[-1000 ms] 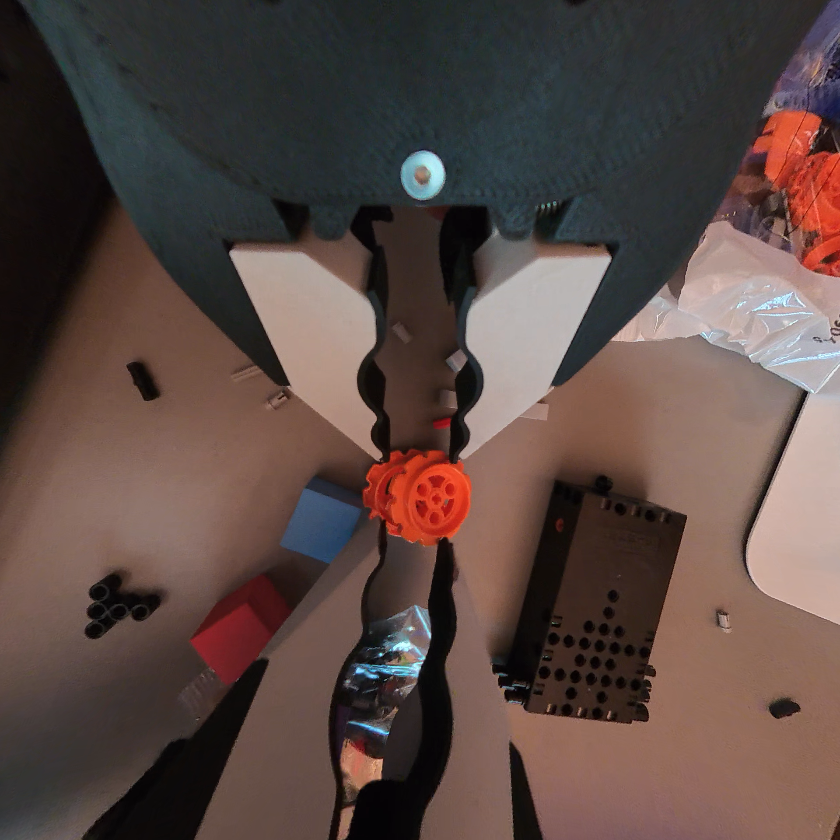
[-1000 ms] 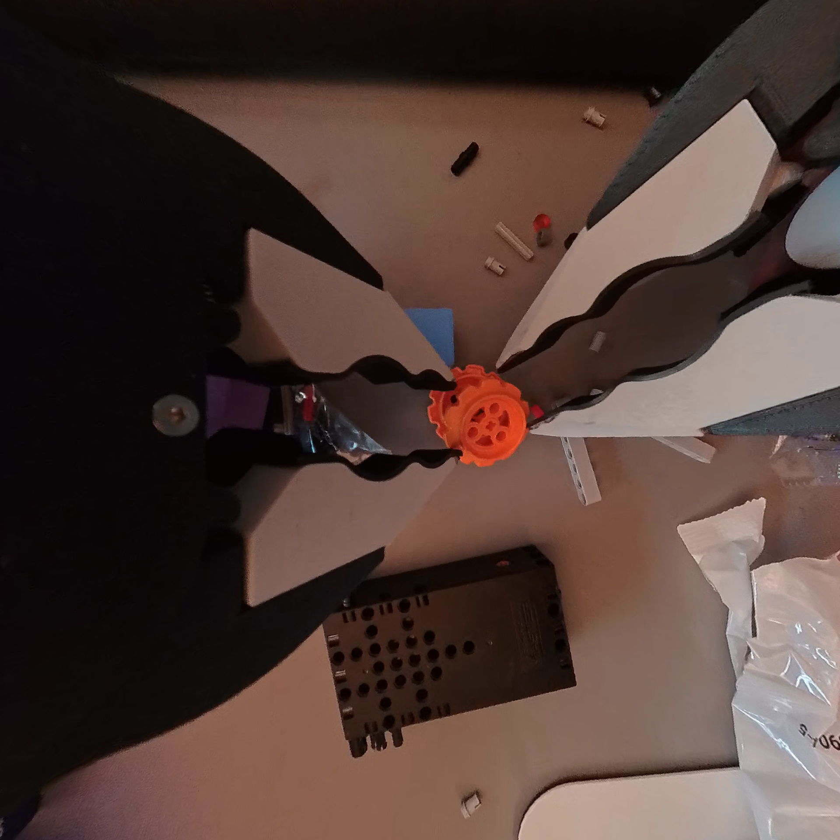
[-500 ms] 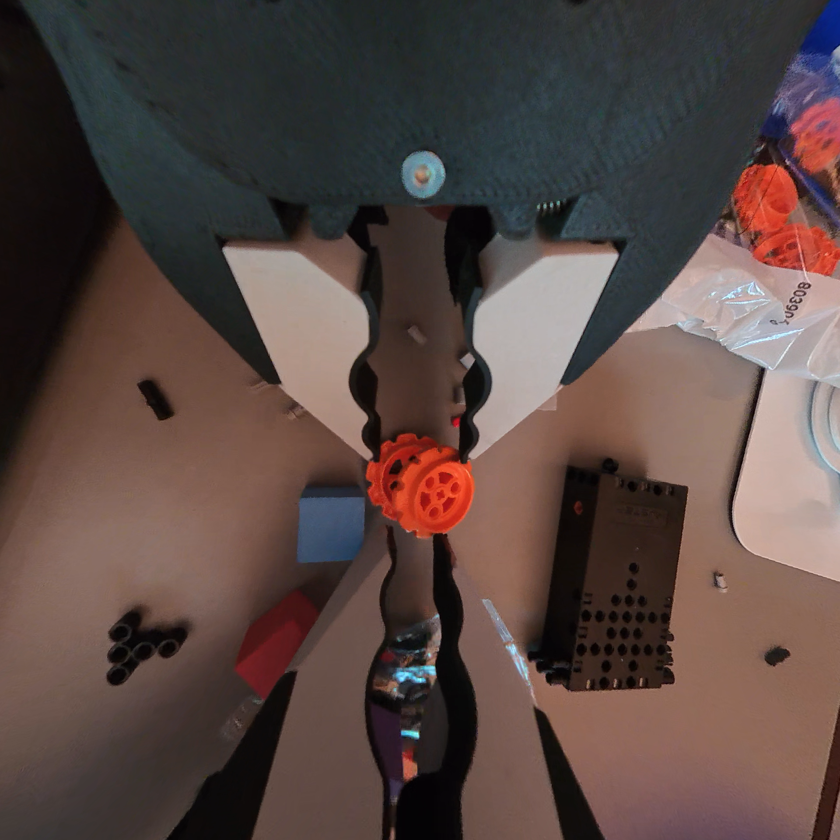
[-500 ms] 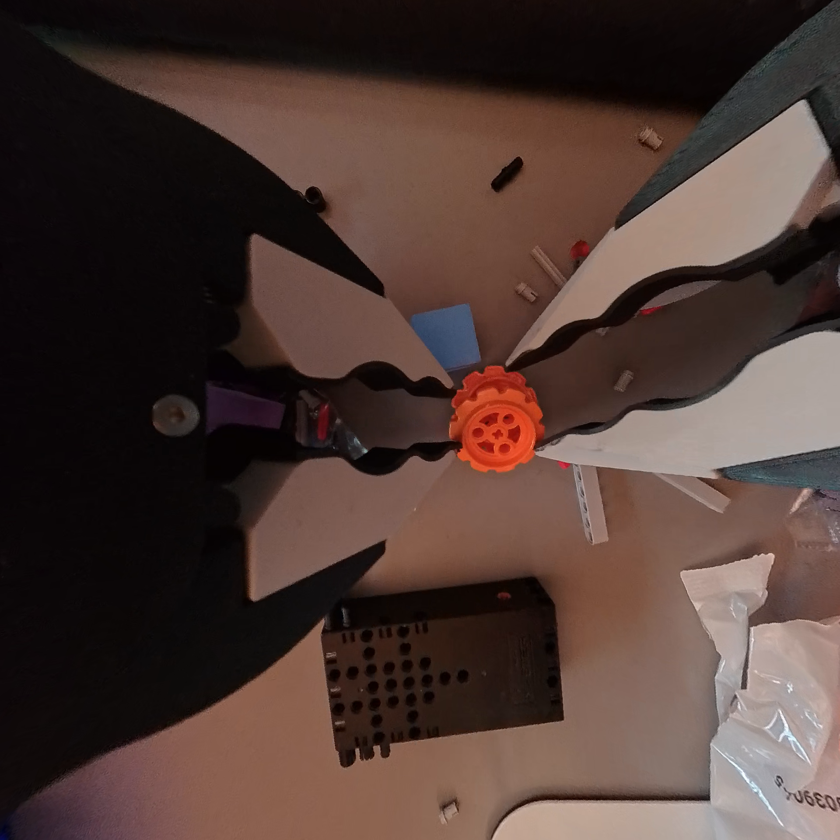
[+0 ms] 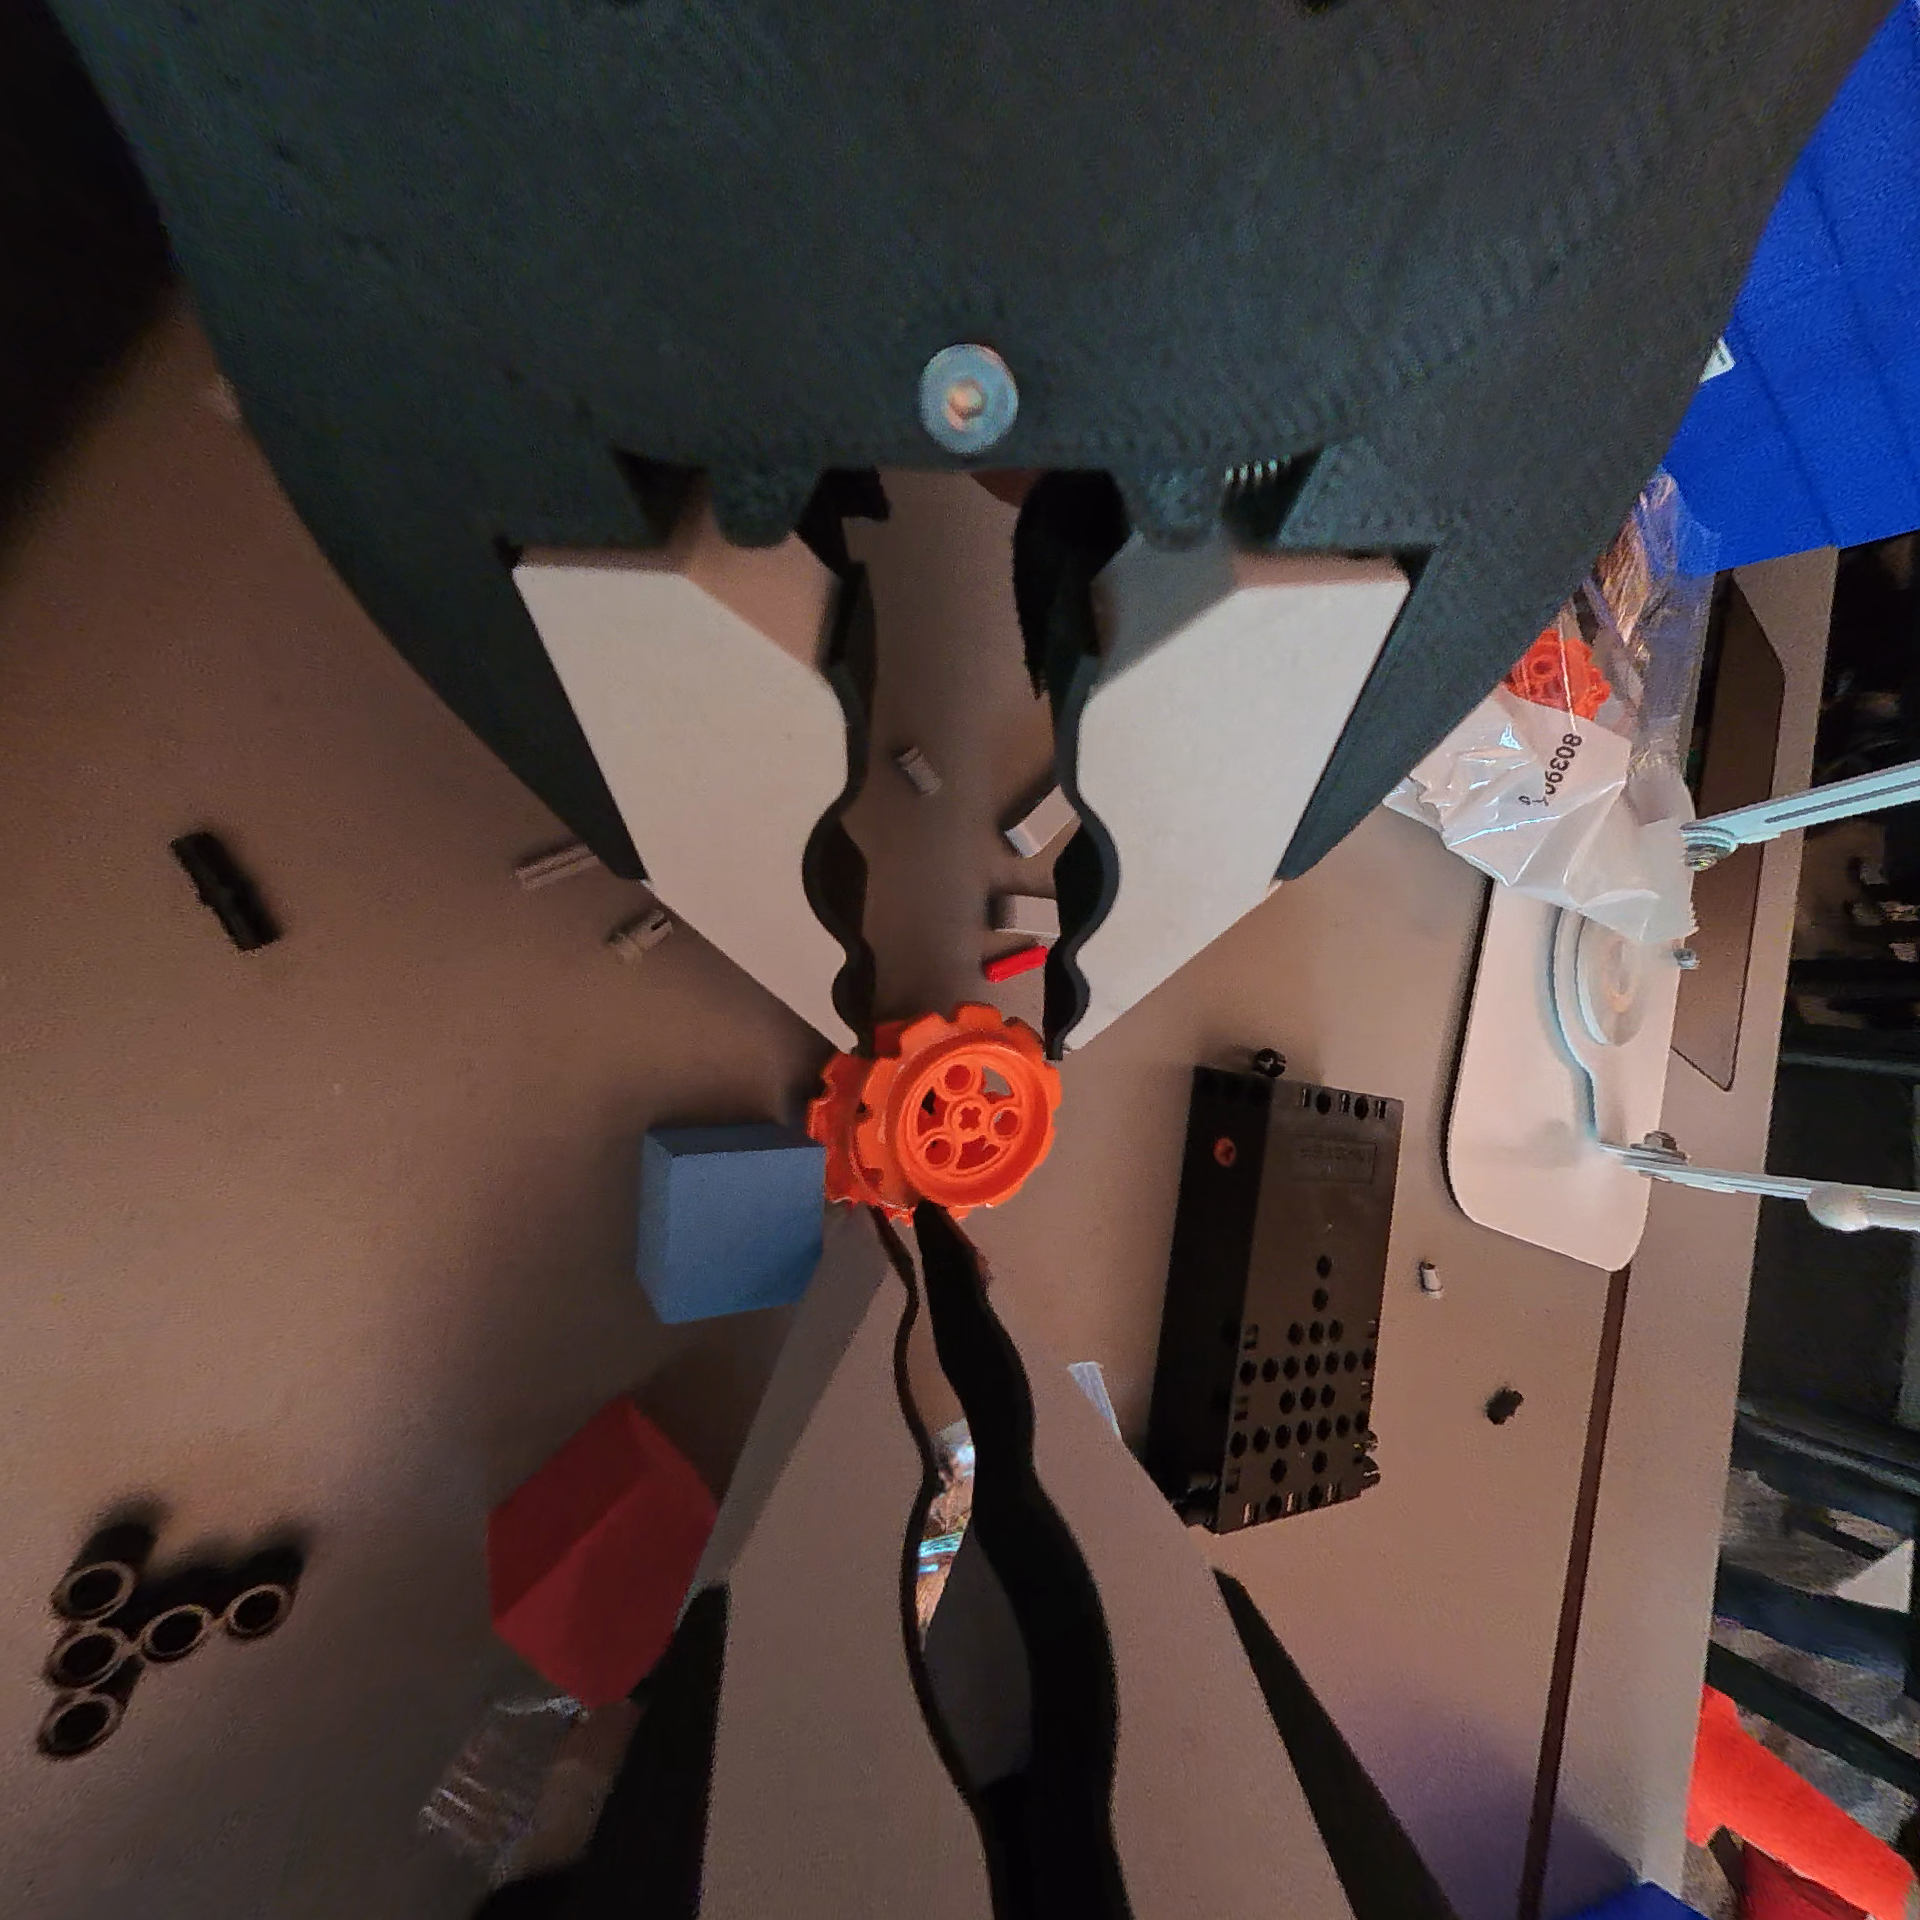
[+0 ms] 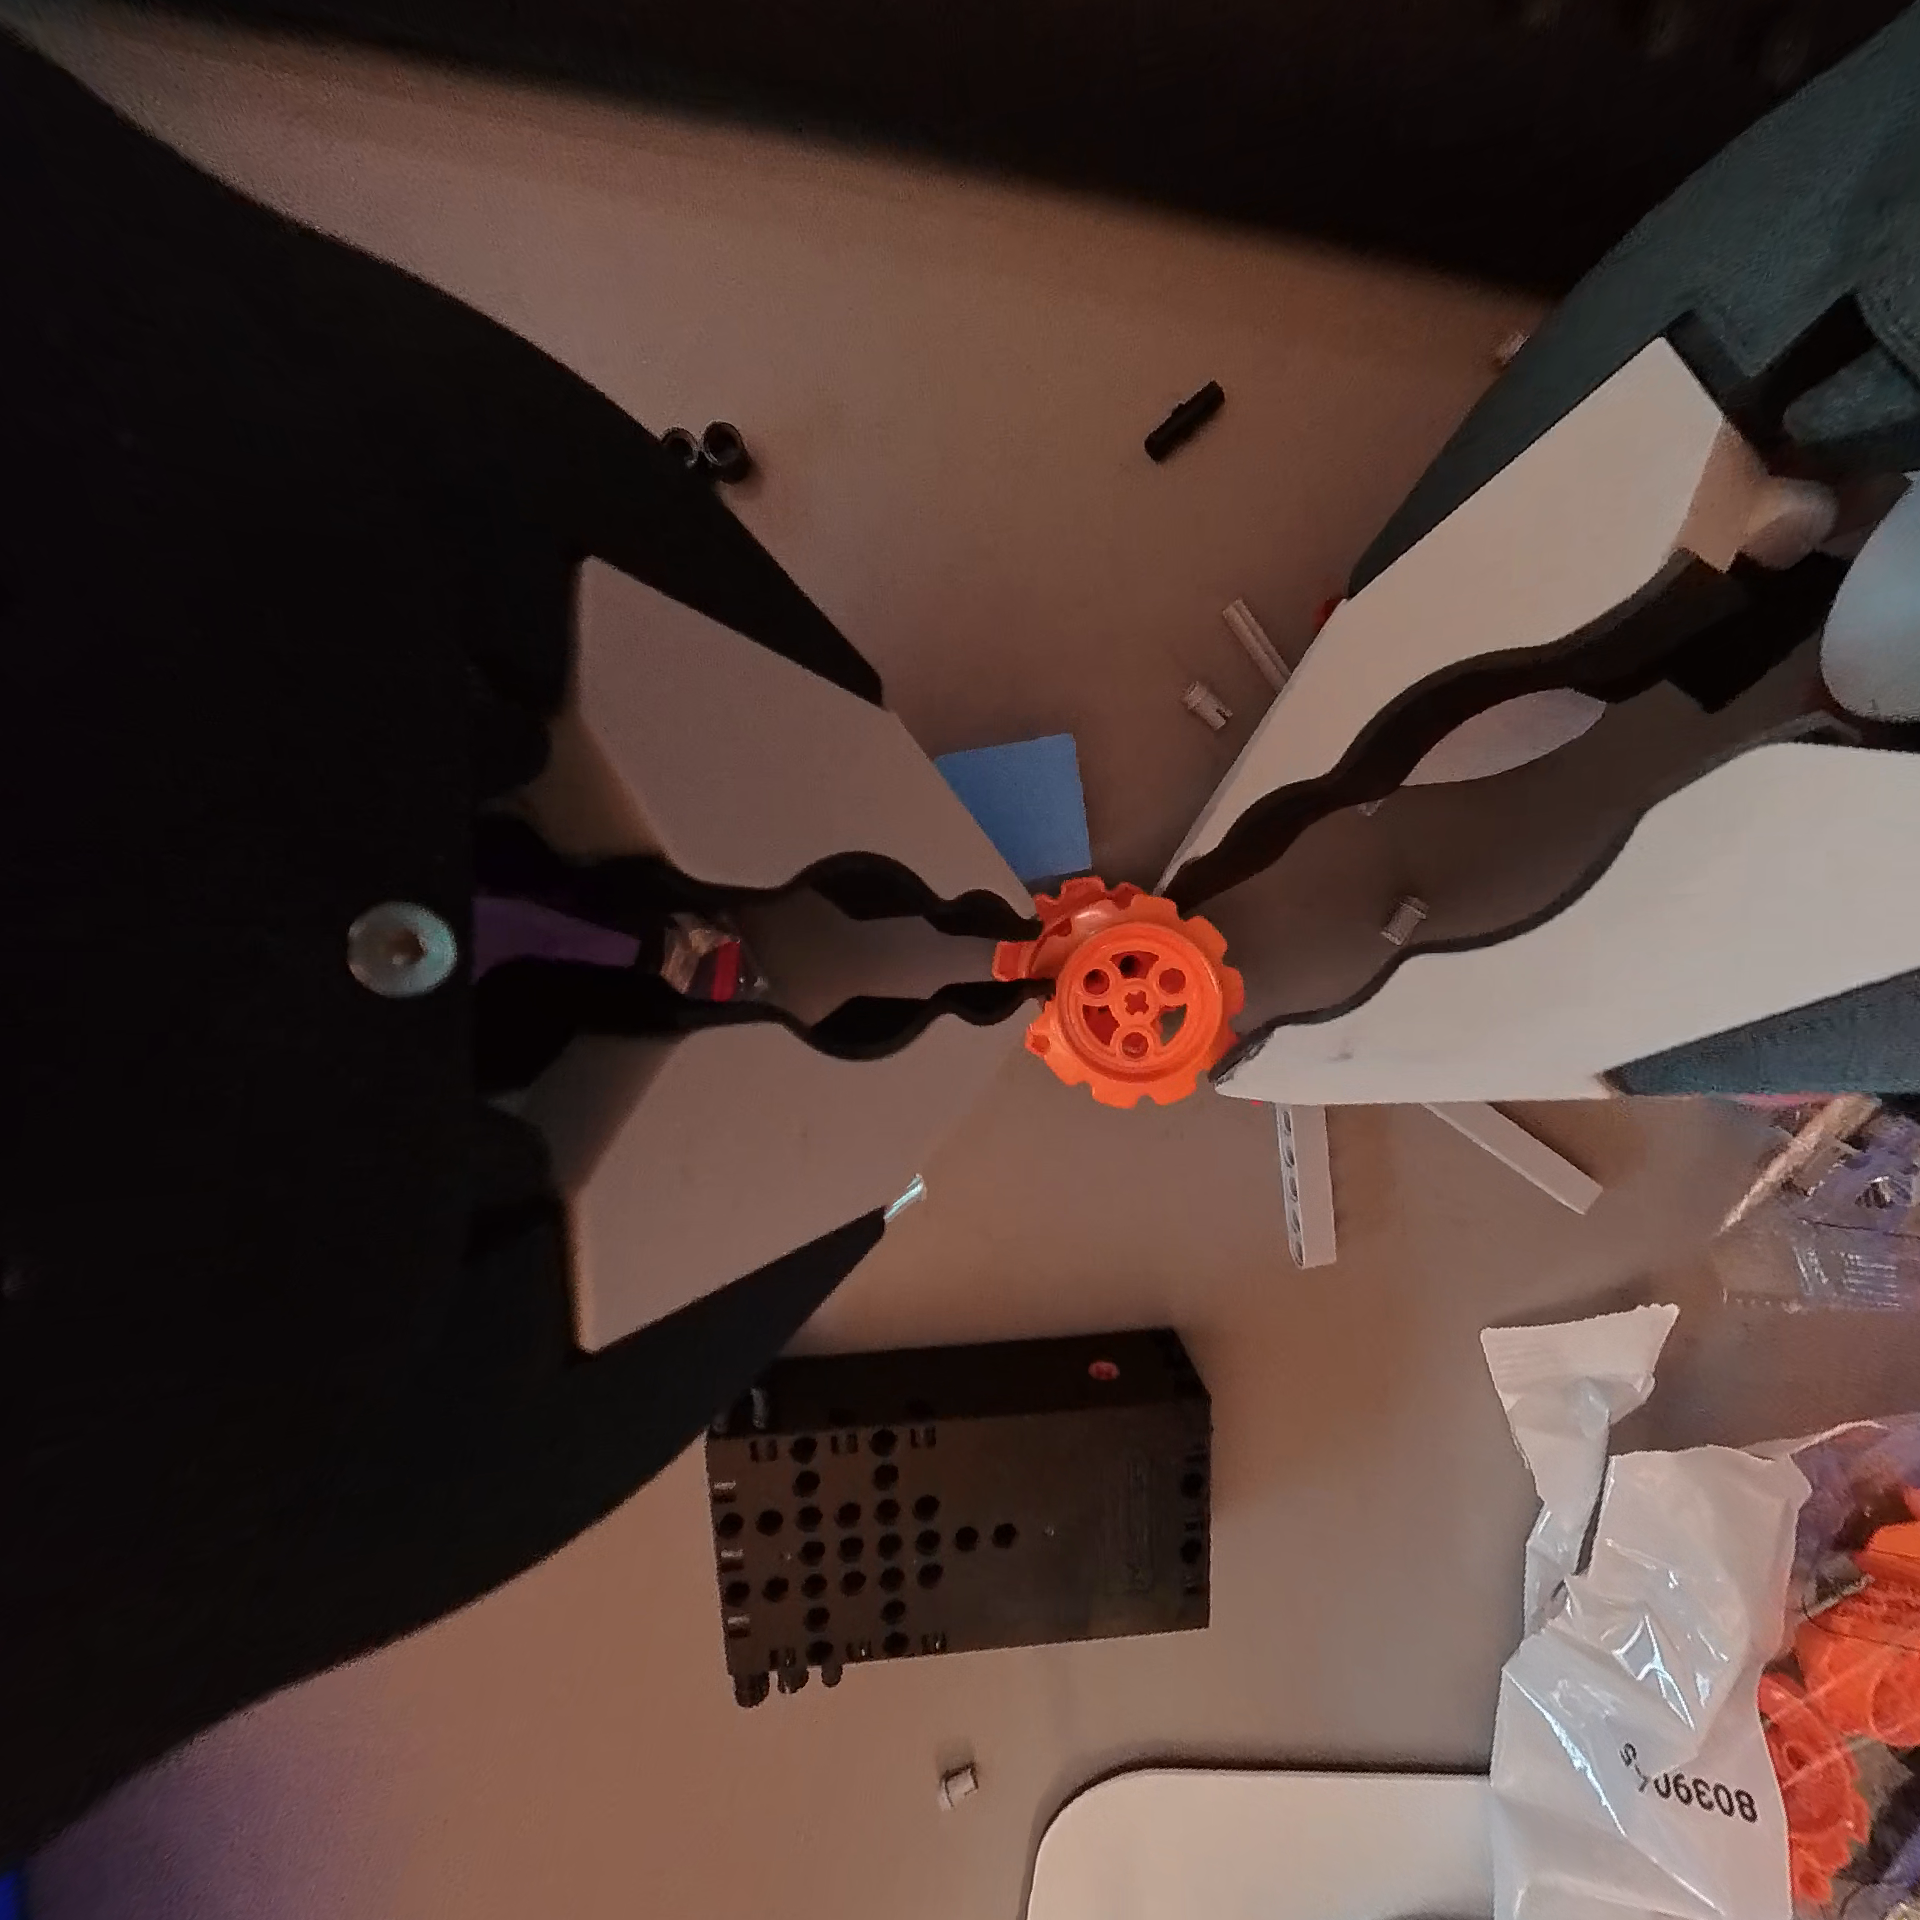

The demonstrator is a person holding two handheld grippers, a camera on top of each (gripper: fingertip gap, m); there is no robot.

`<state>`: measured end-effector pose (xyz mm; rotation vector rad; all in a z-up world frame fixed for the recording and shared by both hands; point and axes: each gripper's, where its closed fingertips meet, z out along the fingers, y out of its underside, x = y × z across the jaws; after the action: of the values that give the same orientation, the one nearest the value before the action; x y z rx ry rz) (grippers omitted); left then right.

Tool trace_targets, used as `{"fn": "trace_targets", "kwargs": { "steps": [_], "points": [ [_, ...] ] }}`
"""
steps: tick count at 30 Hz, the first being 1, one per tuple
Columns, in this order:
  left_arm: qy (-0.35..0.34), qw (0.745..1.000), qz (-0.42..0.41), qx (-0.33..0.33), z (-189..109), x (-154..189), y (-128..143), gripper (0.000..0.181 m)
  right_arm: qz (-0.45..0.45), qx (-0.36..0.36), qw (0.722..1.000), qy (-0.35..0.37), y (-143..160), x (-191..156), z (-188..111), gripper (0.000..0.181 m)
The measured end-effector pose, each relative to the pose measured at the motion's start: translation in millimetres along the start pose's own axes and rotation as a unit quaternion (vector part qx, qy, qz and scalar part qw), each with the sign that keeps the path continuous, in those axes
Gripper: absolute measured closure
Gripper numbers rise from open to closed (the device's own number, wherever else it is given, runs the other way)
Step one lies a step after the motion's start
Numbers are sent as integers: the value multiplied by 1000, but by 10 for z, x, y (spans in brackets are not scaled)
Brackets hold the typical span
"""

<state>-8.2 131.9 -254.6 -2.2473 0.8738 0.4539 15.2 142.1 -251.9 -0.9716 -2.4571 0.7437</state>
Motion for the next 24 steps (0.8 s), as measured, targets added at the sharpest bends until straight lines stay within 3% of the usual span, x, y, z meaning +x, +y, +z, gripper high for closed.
{"fn": "trace_targets", "kwargs": {
  "steps": [13, 24],
  "points": [
    [15, 1000, -17, 15, 10, 52, -67, 154, 25, 21, 999, -4, 7, 15, -70, 175],
    [28, 999, -28, 17, 23, 75, -49, 144, 38, 22, 999, -4, 24, 41, -64, 168]
  ]
}}
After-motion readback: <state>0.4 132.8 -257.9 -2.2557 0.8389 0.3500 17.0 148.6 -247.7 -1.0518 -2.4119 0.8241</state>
